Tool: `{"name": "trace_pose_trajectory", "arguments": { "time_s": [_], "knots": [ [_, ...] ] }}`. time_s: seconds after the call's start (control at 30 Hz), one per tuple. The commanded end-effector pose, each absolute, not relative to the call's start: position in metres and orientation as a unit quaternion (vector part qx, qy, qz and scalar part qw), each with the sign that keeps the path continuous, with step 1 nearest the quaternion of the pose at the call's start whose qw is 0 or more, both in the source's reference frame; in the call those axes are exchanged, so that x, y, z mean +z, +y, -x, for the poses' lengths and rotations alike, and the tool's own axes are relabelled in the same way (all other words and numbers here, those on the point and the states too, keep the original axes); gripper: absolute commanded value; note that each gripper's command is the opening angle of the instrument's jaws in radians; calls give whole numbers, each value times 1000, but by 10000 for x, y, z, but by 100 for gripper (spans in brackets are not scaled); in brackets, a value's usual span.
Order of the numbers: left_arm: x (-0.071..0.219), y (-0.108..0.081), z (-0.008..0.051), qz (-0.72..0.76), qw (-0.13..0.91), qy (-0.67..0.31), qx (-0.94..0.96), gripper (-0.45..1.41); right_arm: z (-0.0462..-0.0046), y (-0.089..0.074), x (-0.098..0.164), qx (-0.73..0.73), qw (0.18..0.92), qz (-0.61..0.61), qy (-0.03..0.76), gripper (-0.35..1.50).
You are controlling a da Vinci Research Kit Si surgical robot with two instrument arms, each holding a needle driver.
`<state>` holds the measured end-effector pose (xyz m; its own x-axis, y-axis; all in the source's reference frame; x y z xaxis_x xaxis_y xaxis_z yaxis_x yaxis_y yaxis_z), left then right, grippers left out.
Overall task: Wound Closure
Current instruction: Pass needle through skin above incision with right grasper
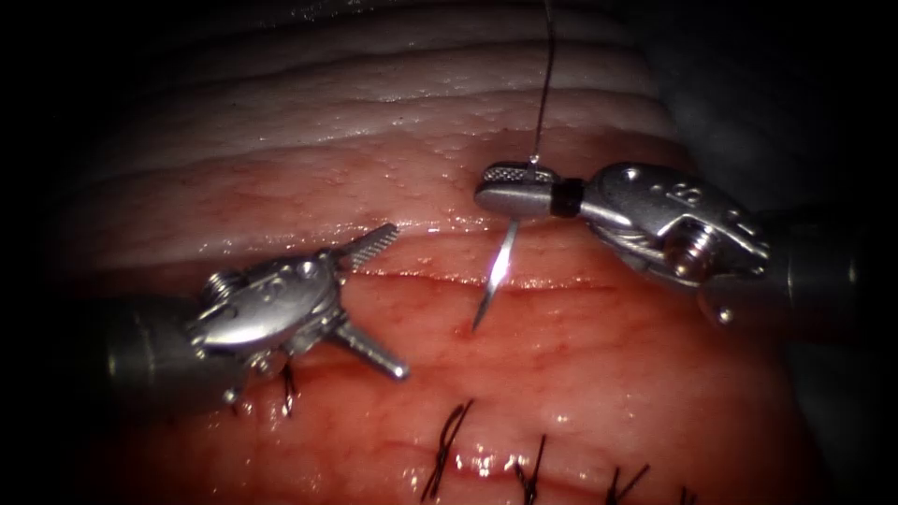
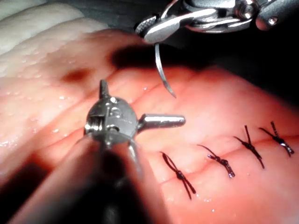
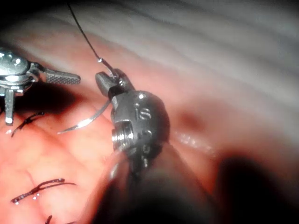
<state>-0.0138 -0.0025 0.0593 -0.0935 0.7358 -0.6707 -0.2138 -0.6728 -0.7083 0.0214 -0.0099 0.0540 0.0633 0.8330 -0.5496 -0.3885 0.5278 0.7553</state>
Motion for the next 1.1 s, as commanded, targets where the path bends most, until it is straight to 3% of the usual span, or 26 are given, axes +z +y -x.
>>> {"name": "trace_pose_trajectory", "arguments": {
  "time_s": [0.03,0.2,0.5,0.6,0.73,1.1],
  "knots": [
    [597,-27,141,581,335,-217,709,118,-221,-97,551,430,701,-200,532,-35],
    [600,-36,132,577,331,-204,718,88,-219,-92,565,384,723,-151,554,-35],
    [644,-29,123,513,357,-151,766,7,-225,-67,592,322,740,-109,581,-35],
    [665,-24,118,491,359,-123,784,-11,-234,-60,599,308,739,-107,589,-35],
    [692,-22,116,457,344,-107,813,-25,-246,-54,604,286,740,-96,601,-35],
    [732,-68,134,358,290,-128,878,-23,-272,-37,628,246,753,-45,608,-35]
  ]
}}
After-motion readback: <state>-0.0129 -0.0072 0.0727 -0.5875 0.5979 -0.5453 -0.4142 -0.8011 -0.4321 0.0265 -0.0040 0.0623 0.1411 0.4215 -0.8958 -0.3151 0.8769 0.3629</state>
